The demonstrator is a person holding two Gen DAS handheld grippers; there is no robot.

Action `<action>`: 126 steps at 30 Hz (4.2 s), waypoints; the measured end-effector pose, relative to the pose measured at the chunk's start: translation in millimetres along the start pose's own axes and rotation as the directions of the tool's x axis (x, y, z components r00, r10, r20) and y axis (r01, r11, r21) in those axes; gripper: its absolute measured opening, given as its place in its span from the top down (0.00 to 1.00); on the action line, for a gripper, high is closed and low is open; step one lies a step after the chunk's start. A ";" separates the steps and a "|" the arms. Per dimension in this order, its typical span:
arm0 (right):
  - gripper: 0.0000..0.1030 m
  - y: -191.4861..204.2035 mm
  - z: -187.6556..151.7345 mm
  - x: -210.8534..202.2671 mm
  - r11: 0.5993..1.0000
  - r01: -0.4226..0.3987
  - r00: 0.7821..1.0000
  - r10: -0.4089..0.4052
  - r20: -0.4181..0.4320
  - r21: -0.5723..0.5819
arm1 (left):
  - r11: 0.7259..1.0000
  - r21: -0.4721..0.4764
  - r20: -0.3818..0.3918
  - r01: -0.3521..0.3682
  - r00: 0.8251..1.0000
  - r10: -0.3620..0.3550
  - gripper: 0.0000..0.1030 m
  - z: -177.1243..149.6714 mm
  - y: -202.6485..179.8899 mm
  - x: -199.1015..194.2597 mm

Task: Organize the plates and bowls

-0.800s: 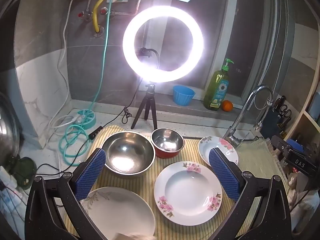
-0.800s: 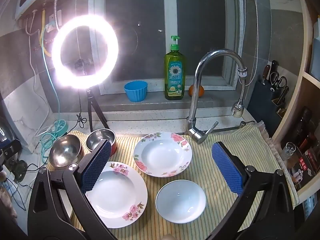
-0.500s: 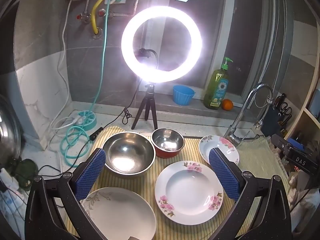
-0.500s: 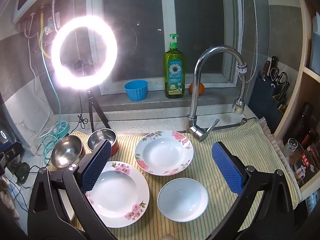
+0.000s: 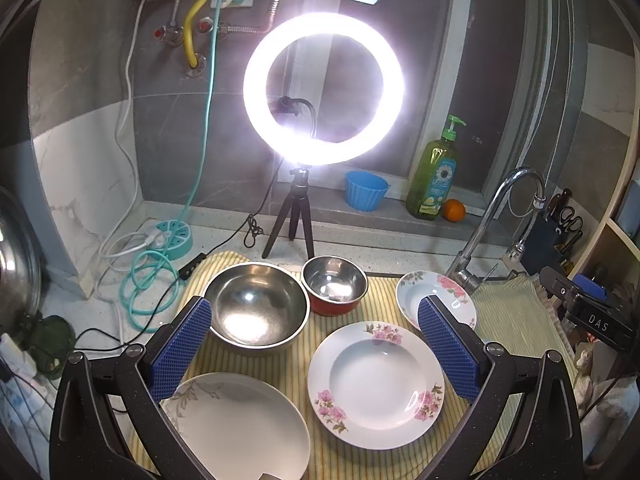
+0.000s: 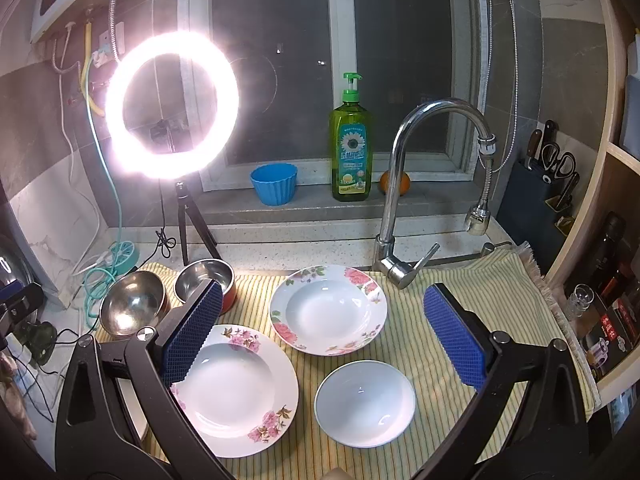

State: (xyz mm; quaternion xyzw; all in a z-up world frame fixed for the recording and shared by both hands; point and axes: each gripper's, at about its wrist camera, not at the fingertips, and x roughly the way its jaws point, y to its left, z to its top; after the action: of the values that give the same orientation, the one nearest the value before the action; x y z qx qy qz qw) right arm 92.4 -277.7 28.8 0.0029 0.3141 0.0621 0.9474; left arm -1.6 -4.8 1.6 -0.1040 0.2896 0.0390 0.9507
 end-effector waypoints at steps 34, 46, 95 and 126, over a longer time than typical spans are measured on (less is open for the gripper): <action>0.01 1.4 -3.9 0.1 1.000 0.003 1.000 -0.003 -0.001 -0.002 | 1.000 0.006 0.003 0.007 1.000 -0.007 0.01 0.0 -4.0 -2.6; 0.01 1.3 -5.6 0.4 1.000 -0.001 1.000 0.001 -0.006 -0.005 | 1.000 0.011 0.003 0.007 1.000 -0.007 0.01 -0.9 -6.2 -2.8; 0.49 -11.5 -97.1 44.1 0.971 -0.190 0.914 0.229 -0.335 0.143 | 0.975 0.013 -0.358 0.220 0.912 -0.201 0.43 -38.2 1.8 94.3; 0.72 -14.3 -161.8 112.5 0.886 -0.209 0.764 0.412 -0.496 0.413 | 0.972 -0.119 -0.569 0.205 0.788 -0.236 0.61 -66.7 25.2 188.3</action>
State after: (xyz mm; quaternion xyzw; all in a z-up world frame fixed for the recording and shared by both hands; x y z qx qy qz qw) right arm 87.1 -283.9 -168.6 0.1969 0.5838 0.1643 0.7703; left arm 115.0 7.6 -162.1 -0.1678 0.5496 -0.0982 0.8125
